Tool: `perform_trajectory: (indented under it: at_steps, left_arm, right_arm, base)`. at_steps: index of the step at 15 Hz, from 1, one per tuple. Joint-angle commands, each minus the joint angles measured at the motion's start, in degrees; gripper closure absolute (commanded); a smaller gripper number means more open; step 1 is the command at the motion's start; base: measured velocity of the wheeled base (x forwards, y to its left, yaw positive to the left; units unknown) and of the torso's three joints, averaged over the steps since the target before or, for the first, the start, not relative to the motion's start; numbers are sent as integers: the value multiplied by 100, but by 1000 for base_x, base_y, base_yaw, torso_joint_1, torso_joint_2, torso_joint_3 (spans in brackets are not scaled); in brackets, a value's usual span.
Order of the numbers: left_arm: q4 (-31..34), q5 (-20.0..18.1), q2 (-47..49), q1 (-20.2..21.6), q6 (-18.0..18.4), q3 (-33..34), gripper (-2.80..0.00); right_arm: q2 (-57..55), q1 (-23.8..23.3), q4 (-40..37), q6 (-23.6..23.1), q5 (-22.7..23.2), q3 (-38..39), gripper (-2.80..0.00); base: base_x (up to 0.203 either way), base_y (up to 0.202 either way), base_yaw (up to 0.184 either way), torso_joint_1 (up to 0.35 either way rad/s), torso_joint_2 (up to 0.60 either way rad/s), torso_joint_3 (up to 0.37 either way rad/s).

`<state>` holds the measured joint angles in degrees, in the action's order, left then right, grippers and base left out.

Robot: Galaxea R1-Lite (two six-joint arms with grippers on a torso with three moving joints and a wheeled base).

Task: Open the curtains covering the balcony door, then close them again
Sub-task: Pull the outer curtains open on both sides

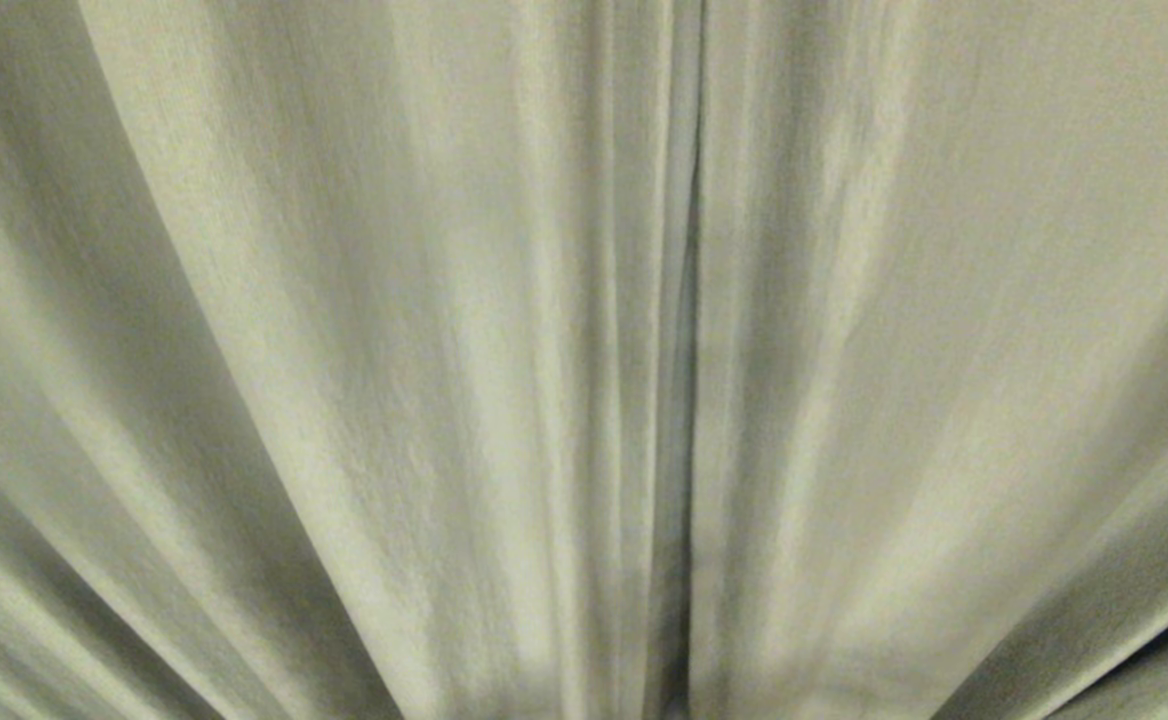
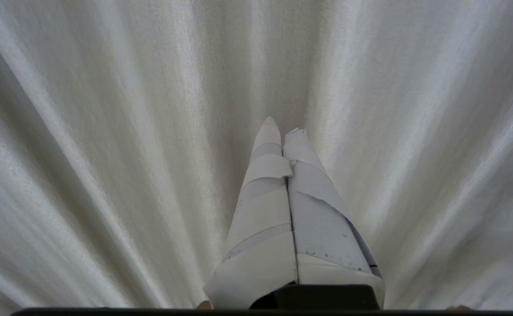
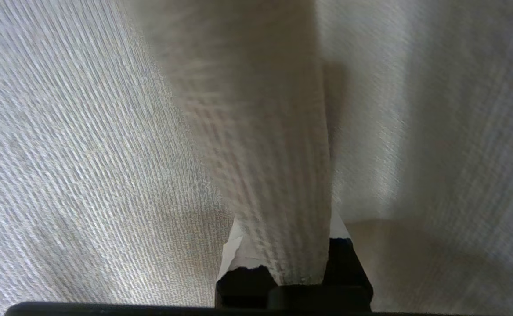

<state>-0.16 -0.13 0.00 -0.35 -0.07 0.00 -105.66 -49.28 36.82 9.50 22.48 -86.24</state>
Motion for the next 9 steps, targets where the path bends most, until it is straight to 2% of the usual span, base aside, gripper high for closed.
perform_trajectory:
  at_steps: [1, 9]
  left_arm:
    - [-2, 5, 0, 0, -1, 0, 0]
    - [-2, -4, 0, 0, -1, 0, 0]
  right_arm:
    - [-170, -208, 8, 8, 11, 2, 0]
    - [-482, -643, -33, 17, 36, -359, 0]
  base:
    - [0, 0, 0, 0, 0, 0]
    - [0, 0, 0, 0, 0, 0]
